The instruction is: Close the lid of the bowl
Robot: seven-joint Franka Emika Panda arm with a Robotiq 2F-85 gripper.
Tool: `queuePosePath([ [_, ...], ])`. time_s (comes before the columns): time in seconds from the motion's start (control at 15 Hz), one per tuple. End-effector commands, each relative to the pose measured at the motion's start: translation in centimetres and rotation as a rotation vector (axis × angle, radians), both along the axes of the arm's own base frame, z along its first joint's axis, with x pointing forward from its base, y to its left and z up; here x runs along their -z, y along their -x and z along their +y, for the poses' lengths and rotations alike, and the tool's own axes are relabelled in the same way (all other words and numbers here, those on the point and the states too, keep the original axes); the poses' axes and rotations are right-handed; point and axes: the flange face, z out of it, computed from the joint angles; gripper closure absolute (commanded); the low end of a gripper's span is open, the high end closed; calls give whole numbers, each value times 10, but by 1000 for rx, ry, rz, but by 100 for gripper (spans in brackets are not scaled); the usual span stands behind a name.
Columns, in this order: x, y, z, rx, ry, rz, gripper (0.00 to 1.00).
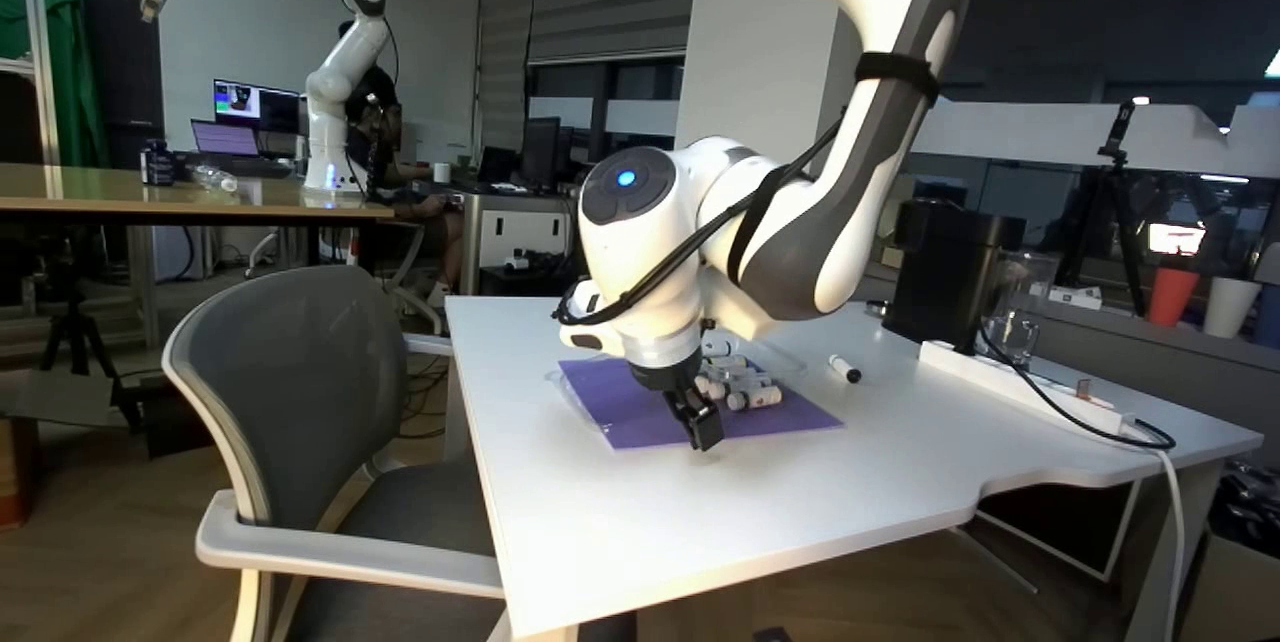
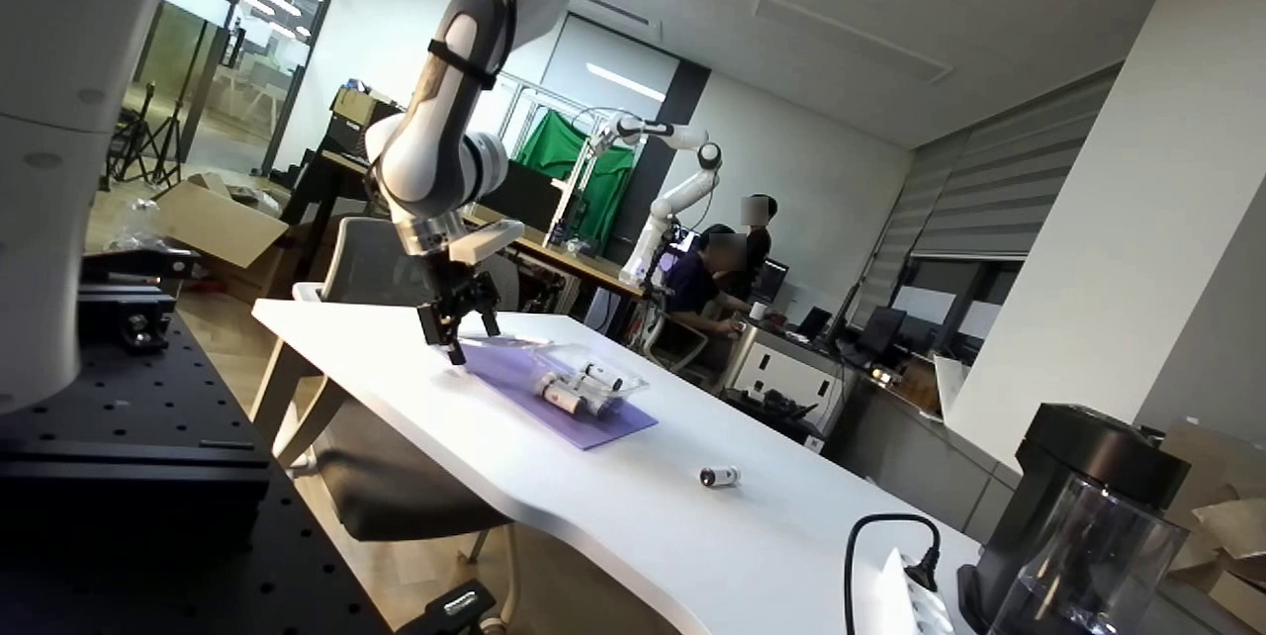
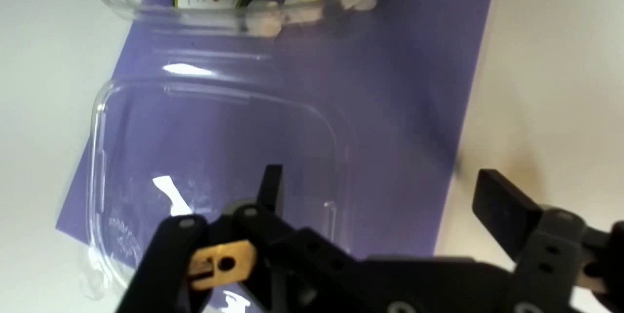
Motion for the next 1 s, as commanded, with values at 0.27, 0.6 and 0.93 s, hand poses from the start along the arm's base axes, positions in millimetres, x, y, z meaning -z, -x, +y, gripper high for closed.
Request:
queuePosePath([
  [0.27,12,2,44,-161,-72,-211,0],
  [0.6,14,5,51,-224,-57,-283,0],
  [0.93,17,-7,45,-259,-37,-360,0],
])
